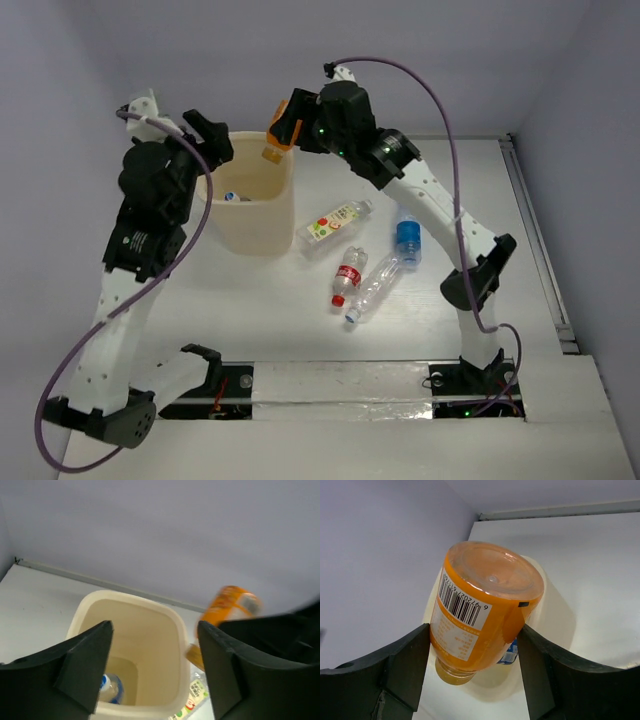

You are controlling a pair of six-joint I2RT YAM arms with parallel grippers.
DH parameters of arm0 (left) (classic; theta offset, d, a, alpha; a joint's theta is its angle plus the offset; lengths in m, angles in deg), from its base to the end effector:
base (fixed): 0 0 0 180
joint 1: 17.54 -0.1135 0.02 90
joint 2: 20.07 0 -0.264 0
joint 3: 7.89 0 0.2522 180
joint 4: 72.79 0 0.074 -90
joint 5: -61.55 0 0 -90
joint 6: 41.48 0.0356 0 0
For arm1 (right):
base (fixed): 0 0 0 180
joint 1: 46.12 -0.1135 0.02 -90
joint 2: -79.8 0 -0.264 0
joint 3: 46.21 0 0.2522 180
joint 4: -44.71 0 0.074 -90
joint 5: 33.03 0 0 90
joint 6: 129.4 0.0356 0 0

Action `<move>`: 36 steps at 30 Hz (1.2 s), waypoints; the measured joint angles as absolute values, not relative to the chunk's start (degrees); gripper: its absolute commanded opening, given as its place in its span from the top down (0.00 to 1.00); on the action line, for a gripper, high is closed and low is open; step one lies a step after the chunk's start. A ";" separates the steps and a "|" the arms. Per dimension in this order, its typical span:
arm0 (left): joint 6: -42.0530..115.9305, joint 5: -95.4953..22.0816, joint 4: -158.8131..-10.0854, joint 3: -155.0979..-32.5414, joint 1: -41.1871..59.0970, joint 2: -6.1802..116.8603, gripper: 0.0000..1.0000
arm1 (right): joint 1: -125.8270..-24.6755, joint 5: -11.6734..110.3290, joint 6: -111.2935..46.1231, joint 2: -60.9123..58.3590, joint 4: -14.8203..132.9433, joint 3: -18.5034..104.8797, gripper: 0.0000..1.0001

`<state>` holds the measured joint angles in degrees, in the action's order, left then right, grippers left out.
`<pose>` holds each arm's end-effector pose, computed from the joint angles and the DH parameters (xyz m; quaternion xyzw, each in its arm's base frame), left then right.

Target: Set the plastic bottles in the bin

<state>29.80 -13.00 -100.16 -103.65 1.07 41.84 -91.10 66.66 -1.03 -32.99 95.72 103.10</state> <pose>0.2047 -0.0589 0.4991 -0.1009 0.6599 -0.1517 0.7289 0.3088 0.3001 0.4797 0.0062 0.7895 0.3558 0.5001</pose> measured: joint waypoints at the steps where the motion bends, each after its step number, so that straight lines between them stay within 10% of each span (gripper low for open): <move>1: 29.14 -13.46 -100.55 -103.65 1.07 40.12 0.46 | -91.44 66.51 -1.75 -34.61 94.93 103.95 0.63; 4: 27.37 -15.71 -101.84 -103.54 1.02 35.77 0.57 | -92.58 65.72 -3.43 -39.28 93.40 106.23 0.51; 9: 25.82 -20.26 -104.46 -102.71 1.26 32.58 0.62 | -94.44 63.93 -5.53 -44.38 92.73 108.43 0.04; 13: 25.27 -23.91 -105.67 -102.71 2.90 33.52 0.66 | -95.12 63.56 -6.80 -43.92 92.75 108.41 0.00; 17: 25.62 -23.15 -106.15 -103.19 10.51 36.86 0.68 | -95.05 65.13 -8.09 -38.08 92.29 104.54 0.22; 18: 25.82 -22.42 -106.39 -103.80 13.92 38.37 0.69 | -94.75 65.68 -8.33 -34.76 91.74 101.18 0.57; 21: 26.56 -20.92 -106.56 -106.36 20.56 44.01 0.81 | -92.82 68.39 -8.29 -22.39 89.38 87.73 1.00; 29: 32.70 -19.01 -109.38 -111.62 26.90 60.97 0.94 | -76.49 70.49 -3.81 12.69 83.02 43.23 1.00; 36: 41.14 -20.02 -111.94 -114.68 29.63 73.97 0.28 | -74.57 70.49 -1.40 24.52 84.92 22.45 0.89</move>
<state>41.14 -20.02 -111.94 -114.68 29.63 73.97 -74.57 70.49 -1.40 24.52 84.92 22.45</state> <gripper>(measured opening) 0.590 0.029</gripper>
